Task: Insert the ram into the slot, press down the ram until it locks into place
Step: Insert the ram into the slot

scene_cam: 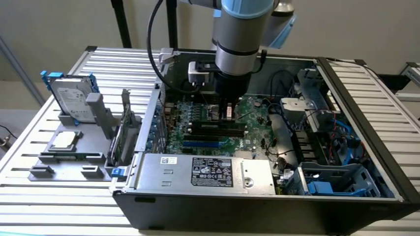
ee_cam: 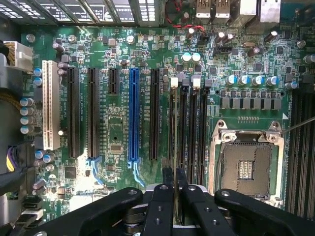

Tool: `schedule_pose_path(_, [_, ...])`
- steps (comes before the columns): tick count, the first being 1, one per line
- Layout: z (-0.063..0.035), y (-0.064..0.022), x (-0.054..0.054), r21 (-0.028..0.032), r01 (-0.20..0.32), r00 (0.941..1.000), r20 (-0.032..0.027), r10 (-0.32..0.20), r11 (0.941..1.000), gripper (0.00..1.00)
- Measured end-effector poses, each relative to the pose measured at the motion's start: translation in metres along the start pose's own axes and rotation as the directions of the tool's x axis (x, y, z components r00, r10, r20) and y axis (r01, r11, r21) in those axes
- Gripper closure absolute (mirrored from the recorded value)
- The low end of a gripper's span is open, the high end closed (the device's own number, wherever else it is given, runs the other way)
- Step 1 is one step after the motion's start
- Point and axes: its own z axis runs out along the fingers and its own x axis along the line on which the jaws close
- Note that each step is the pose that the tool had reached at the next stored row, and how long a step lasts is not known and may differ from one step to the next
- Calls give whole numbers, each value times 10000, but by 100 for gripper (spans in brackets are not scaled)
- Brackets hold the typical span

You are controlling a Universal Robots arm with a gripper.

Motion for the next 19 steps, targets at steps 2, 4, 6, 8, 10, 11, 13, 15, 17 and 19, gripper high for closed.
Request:
schedule_pose_path(2, [8,5,0,7,0,10000,1,0,10000,87])
schedule_pose_path(4, [15,11,0,11,0,10000,0,0,10000,87])
schedule_pose_path(6, [23,14,0,14,0,10000,1,0,10000,87])
schedule_pose_path(8, [28,18,0,15,0,10000,-1,0,10000,87])
schedule_pose_path(10, [32,19,0,15,0,10000,-1,0,10000,87])
schedule_pose_path(11, [32,19,0,14,0,10000,-1,0,10000,87])
schedule_pose_path(13, [34,19,0,15,0,10000,0,0,10000,87])
schedule_pose_path(15, [39,19,0,16,0,10000,2,0,10000,87])
schedule_pose_path(17, [45,19,0,16,-2,10000,1,2,10000,87])
schedule_pose_path(19, [49,19,0,15,-7,10000,-1,7,10000,87])
